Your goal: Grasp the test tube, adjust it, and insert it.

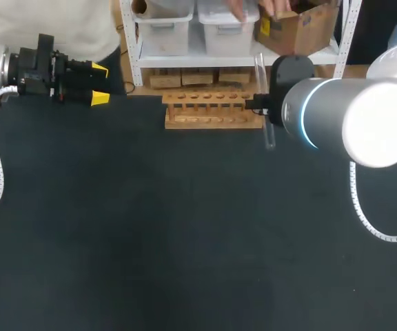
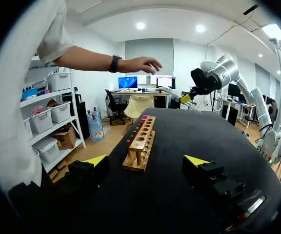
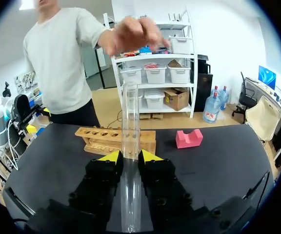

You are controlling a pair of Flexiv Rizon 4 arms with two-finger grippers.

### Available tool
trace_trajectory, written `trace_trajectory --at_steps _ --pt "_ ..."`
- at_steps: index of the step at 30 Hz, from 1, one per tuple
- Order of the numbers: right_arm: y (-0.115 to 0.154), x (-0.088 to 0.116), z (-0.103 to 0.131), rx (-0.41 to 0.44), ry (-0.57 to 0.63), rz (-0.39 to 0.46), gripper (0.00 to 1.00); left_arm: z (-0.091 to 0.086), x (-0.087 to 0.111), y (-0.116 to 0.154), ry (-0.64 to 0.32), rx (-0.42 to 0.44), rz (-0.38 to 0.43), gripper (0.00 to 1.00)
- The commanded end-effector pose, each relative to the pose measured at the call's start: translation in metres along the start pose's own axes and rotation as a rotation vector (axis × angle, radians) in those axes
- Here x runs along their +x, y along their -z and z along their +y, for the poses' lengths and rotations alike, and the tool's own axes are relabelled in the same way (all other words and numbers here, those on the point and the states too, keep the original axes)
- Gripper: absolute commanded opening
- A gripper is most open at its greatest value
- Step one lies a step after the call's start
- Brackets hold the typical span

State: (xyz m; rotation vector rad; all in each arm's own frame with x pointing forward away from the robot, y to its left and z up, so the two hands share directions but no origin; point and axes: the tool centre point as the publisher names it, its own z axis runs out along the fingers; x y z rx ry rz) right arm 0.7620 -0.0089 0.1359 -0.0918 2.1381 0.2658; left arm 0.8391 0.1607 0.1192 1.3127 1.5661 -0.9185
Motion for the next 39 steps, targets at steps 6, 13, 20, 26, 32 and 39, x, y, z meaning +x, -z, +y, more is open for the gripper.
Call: trace_trajectory --at_steps 6,13,20,26,32,39 --pt "0.001 0.002 -0.002 -0.005 -0.002 -0.010 0.00 -0.002 0.001 0.000 -0.003 -0.007 -0.002 1.00" --pt "0.001 0.002 -0.002 -0.005 -0.002 -0.010 0.00 -0.002 0.001 0.000 -0.003 -0.007 -0.002 1.00" --pt "0.001 0.002 -0.002 -0.005 -0.002 -0.010 0.00 -0.002 0.001 0.000 -0.003 -0.007 -0.002 1.00" --pt "-0.015 0.003 0.007 0.023 0.007 -0.001 0.00 -0.002 0.001 0.000 -0.003 -0.007 -0.002 1.00" --pt "-0.036 0.002 0.019 0.057 0.006 0.005 0.00 -0.002 0.001 0.000 -0.003 -0.007 -0.002 1.00" --pt "-0.064 0.004 0.035 0.059 0.009 0.019 0.00 -0.002 0.001 0.000 -0.003 -0.007 -0.002 1.00"
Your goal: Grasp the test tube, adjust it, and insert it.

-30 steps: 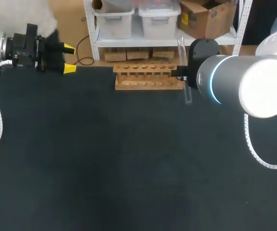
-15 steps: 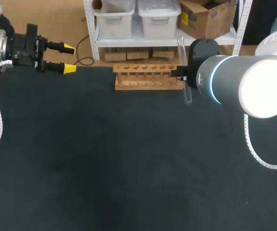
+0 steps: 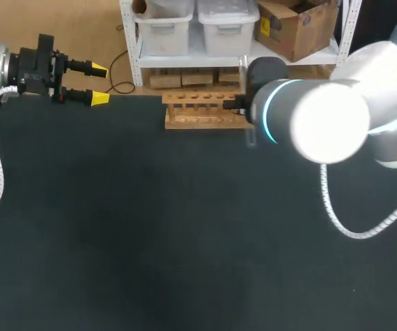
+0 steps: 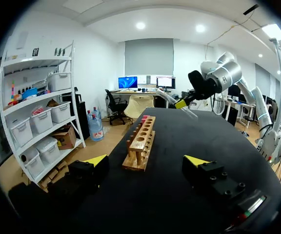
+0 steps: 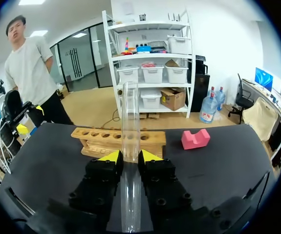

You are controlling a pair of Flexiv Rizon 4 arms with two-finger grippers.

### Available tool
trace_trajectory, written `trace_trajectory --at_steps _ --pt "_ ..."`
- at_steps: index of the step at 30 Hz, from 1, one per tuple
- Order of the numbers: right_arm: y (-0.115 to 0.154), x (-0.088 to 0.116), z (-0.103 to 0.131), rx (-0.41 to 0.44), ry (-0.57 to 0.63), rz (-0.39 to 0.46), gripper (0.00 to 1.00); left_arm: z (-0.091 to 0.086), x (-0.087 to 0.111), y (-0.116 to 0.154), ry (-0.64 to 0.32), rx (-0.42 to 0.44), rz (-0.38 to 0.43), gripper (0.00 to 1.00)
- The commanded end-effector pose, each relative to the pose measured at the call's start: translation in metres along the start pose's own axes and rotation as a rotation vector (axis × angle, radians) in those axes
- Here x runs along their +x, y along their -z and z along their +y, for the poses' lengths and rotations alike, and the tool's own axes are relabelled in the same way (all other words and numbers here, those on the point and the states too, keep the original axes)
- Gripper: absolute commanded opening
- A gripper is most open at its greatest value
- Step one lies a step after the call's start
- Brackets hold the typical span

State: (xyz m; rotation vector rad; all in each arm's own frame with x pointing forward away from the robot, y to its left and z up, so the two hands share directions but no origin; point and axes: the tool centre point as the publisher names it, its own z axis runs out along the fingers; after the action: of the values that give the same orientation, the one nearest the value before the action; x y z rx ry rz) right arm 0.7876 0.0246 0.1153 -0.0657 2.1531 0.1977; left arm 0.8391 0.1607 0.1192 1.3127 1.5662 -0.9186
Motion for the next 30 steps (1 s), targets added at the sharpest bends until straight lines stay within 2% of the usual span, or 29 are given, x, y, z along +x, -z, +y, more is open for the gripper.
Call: trace_trajectory --at_steps 1,8,15,30 --pt "-0.028 0.000 0.014 -0.001 0.010 0.016 0.00 -0.002 0.001 0.000 -0.003 -0.007 -0.002 1.00" --pt "-0.059 0.005 0.026 -0.005 0.023 0.053 0.00 -0.002 0.001 0.000 -0.003 -0.007 -0.002 1.00" --pt "-0.083 0.011 0.024 0.014 0.026 0.087 0.00 -0.002 0.001 0.000 -0.003 -0.007 -0.002 1.00" --pt "-0.096 0.019 0.016 0.041 0.027 0.125 0.00 -0.002 0.001 0.000 -0.003 -0.007 -0.002 1.00"
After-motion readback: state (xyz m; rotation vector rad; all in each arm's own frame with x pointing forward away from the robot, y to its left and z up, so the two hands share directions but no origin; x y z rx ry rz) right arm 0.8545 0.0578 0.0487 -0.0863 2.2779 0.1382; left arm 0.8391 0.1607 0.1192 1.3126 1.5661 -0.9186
